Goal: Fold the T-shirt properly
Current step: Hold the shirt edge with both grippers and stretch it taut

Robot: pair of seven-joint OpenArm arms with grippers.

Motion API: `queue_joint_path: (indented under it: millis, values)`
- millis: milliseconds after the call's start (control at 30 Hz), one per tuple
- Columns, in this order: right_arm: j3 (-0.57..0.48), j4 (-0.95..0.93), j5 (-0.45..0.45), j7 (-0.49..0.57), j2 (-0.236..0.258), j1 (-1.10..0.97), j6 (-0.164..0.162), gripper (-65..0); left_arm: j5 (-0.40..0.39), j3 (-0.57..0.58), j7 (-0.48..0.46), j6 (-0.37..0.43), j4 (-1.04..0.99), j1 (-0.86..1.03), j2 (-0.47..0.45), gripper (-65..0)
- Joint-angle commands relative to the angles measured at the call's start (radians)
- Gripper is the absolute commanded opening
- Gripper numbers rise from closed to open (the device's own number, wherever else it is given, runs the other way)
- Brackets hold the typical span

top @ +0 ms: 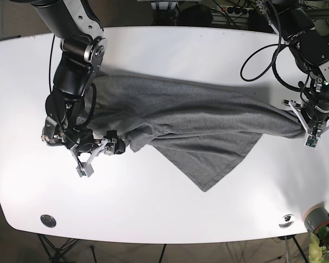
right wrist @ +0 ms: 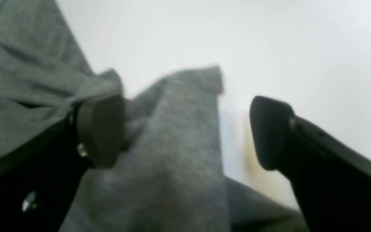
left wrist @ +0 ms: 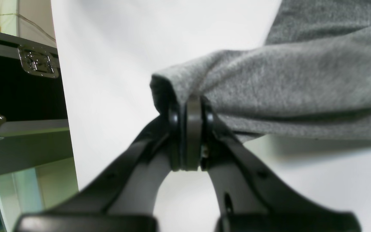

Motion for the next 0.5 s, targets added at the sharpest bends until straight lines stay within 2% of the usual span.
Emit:
queue_joint_path:
  millis: [0,33,200,333,467]
  values:
    - [0.001,-0.012,0.017,0.028,0.010,0.052,-0.002,-8.4,-0.002,-0.004,-0.019,0.005,0.015,-0.014,-0.016,-65.0]
    - [0.001,-0.020,0.015,0.035,0.010,0.055,-0.008,-8.4,-0.002,-0.004,-0.019,0.005,0.017,-0.014,-0.016,-65.0]
    - [0.000,-0.092,0.020,0.123,0.012,0.061,-0.101,-12.4,-0.002,-0.004,-0.019,0.005,0.015,-0.014,-0.016,-65.0]
    - [0.000,-0.118,0.018,0.141,0.012,0.061,-0.118,-14.3,-0.002,-0.004,-0.019,0.005,0.015,-0.014,-0.016,-65.0]
    - [0.000,-0.120,0.021,0.141,0.012,0.055,-0.120,-14.7,-0.002,-0.004,-0.019,0.005,0.014,-0.014,-0.016,-65.0]
